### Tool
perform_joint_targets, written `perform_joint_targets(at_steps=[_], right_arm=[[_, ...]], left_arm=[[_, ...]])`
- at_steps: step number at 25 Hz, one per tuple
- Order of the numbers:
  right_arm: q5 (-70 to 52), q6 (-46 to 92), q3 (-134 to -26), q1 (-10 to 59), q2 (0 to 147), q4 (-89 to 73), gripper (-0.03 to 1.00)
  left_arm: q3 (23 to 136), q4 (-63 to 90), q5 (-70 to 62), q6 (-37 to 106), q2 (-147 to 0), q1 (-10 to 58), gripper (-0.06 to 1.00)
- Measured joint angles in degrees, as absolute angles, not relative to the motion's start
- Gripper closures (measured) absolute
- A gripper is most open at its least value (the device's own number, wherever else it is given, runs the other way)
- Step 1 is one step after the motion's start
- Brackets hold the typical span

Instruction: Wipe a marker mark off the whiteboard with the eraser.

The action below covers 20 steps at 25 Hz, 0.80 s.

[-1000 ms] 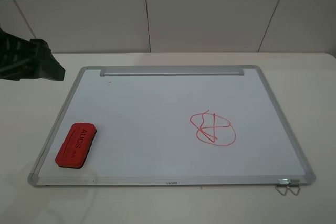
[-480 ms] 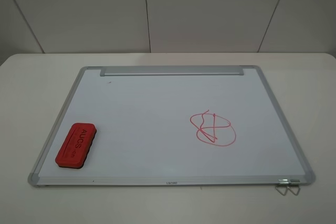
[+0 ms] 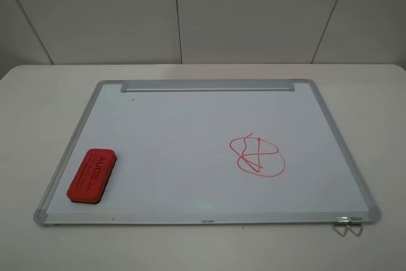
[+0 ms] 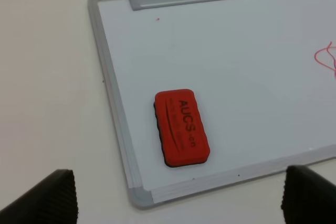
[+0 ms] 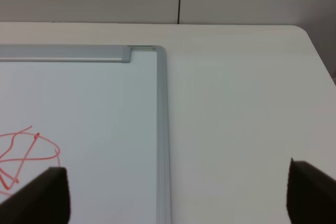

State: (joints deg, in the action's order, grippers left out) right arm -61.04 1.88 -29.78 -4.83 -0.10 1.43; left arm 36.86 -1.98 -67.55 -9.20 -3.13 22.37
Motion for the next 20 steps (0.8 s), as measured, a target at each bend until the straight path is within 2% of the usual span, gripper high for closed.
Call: perform_joint_targets(at_steps=[4,15,17,20], right_arm=[[-61.04,1.88,-29.78,-4.83,-0.10,1.43,0.26],[-61.04,1.88,-29.78,-4.83,-0.10,1.38,0.26],[-61.04,1.88,-29.78,-4.83,-0.10,1.38,0.26],[-61.04,1.88,-29.78,-4.83,-0.10,1.38,0.26]], left_arm=[[31.47,-1.49,-66.67,-8.96,-2.71,22.37,0.17],[29.17,-1.37,-61.11,-3.94,-2.71,22.27,0.17],[29.17,-1.18,-61.06,-3.72,-2.71,20.81,0.17],[29.17,-0.65,-61.06,-3.73,-2.71,15.04,0.17]])
